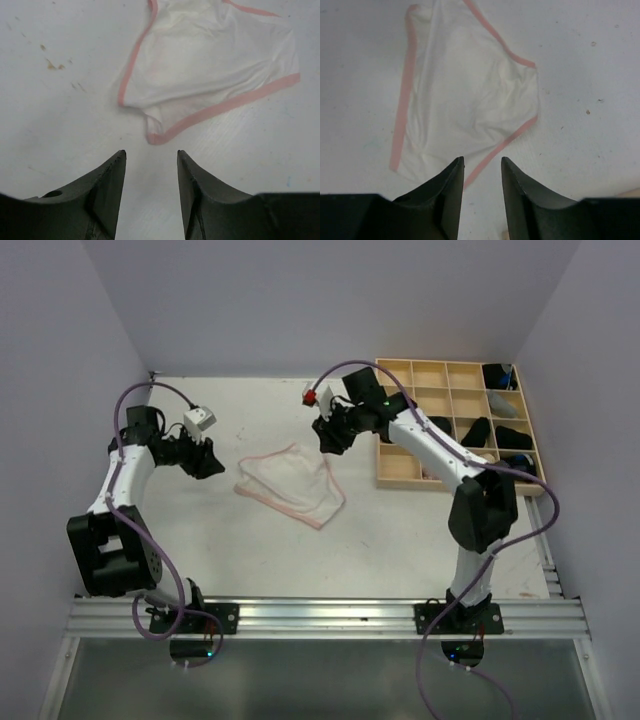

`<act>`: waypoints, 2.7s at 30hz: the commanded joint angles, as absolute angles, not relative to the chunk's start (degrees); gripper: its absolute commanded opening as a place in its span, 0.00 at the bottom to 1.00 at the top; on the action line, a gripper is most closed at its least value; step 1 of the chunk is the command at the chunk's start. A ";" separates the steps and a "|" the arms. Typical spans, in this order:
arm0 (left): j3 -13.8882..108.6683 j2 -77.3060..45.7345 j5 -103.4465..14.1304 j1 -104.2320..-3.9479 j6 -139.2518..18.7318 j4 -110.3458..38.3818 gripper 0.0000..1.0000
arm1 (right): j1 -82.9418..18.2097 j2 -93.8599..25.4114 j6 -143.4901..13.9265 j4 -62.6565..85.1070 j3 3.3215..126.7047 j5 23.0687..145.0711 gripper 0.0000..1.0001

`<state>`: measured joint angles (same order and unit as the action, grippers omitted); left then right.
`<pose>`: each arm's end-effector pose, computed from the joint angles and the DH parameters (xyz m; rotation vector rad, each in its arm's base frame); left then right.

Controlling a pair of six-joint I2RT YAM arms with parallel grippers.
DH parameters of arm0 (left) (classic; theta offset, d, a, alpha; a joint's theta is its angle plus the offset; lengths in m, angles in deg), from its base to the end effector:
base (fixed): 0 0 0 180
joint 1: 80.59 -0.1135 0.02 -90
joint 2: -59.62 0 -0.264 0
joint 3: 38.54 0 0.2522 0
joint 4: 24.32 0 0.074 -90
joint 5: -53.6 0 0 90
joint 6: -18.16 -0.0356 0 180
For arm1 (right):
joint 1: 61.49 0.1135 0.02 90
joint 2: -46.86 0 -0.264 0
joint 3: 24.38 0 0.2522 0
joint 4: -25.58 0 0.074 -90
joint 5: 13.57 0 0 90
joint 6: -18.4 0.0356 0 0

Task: Roll the underwear
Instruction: Move the underwear to the center of the board, then fold the underwear

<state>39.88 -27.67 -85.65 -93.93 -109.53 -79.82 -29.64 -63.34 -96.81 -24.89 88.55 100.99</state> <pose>0.2969 0.0427 0.2506 0.7158 2.1866 -0.7224 0.3614 0.2419 0.2945 -1.3083 1.9887 0.5686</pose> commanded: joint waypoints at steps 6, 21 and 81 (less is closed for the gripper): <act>42.70 -32.04 -84.99 -93.60 -137.23 -71.65 0.40 | -20.64 -61.76 -95.87 -30.03 75.16 100.43 0.17; 28.84 -28.36 -79.90 -85.34 -177.88 -80.89 0.35 | -21.85 -67.15 -112.79 -27.99 67.00 95.67 0.18; 28.40 -38.82 -71.20 -70.31 -227.85 -79.38 0.04 | -22.82 -43.41 -173.12 -10.25 37.80 105.08 0.00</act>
<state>28.34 -38.07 -73.56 -70.79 -185.44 -76.19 -22.73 -43.64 -176.78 -10.33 34.68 102.01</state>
